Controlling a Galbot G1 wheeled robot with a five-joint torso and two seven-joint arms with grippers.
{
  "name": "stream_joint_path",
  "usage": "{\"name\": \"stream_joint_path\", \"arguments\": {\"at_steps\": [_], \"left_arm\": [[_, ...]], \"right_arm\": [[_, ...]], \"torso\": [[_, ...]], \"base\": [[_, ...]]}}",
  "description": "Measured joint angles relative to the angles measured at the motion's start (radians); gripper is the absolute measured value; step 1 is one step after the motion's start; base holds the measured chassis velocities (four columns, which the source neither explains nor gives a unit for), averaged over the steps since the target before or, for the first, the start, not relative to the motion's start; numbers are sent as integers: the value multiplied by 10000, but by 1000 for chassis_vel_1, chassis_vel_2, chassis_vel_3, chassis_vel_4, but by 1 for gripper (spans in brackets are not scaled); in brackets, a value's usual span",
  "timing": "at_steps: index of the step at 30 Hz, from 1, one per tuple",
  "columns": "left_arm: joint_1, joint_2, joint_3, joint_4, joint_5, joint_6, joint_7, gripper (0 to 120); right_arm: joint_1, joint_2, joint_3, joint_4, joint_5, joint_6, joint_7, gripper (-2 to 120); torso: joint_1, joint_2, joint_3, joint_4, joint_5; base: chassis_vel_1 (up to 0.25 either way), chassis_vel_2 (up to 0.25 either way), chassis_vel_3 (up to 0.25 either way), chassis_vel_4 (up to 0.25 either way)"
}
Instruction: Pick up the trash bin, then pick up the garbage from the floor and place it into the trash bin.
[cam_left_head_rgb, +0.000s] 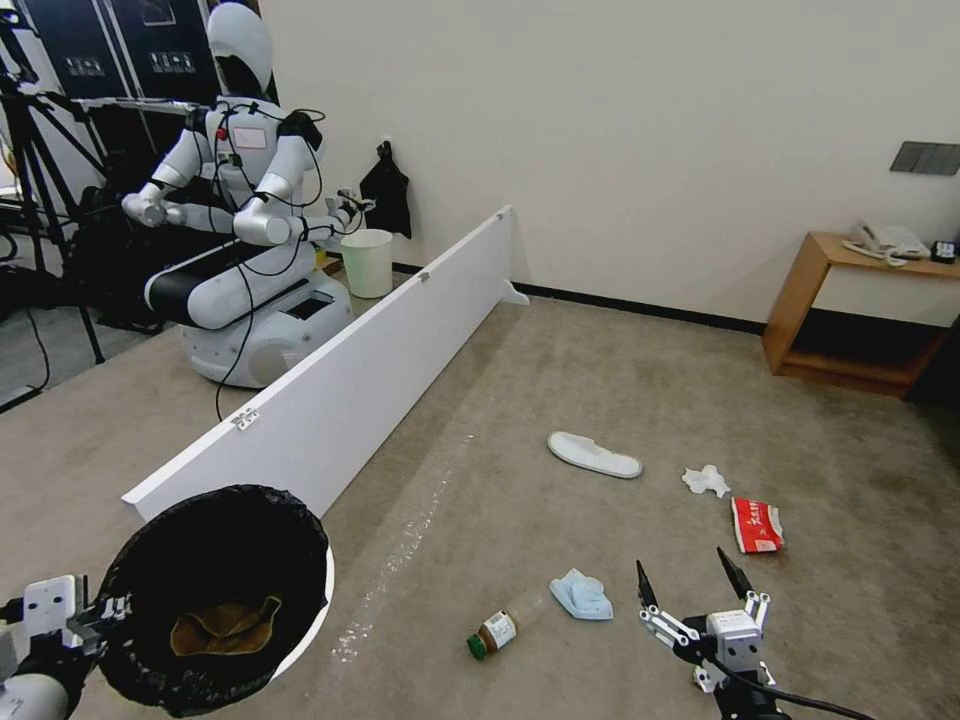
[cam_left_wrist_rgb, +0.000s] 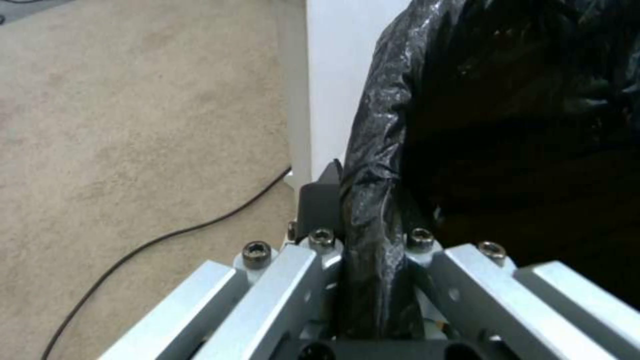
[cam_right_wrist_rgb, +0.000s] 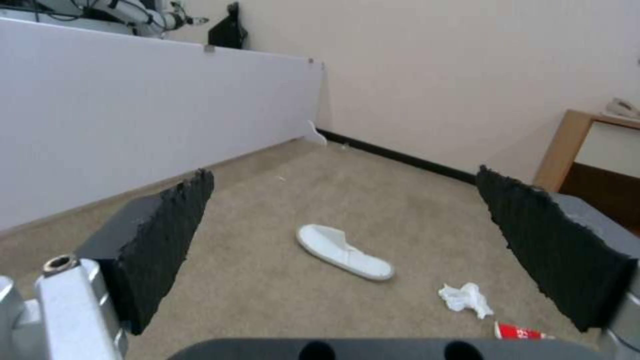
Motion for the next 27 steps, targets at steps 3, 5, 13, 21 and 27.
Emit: {"name": "stream_joint_path", "arguments": {"at_steps": [3, 5, 13, 21, 27], "left_arm": [[-7, -2, 6, -11, -13, -6, -2, 3], [-9, -2, 6, -20, -26, -6, -4, 3], [-3, -9, 5, -30, -25, -5, 6, 3], [16, -10, 16, -29, -27, -6, 20, 3], [21, -3, 40, -45, -27, -6, 33, 3]], "right_arm": [[-2, 0, 0, -6, 1, 3, -8, 100], [-8, -2, -1, -7, 3, 16, -19, 100], [-156, 46, -162, -99, -46, 119, -131, 100], [-195, 104, -196, -72, 19, 141, -191, 100], [-171, 193, -116, -97, 26, 245, -311, 100]], "torso": [[0, 0, 0, 0, 0], [0, 0, 0, 0, 0], [0, 0, 0, 0, 1], [0, 0, 0, 1, 0], [-1, 0, 0, 0, 0]], "base": [[0, 0, 0, 0], [0, 0, 0, 0], [0, 0, 0, 0], [0, 0, 0, 0], [0, 0, 0, 0]]}}
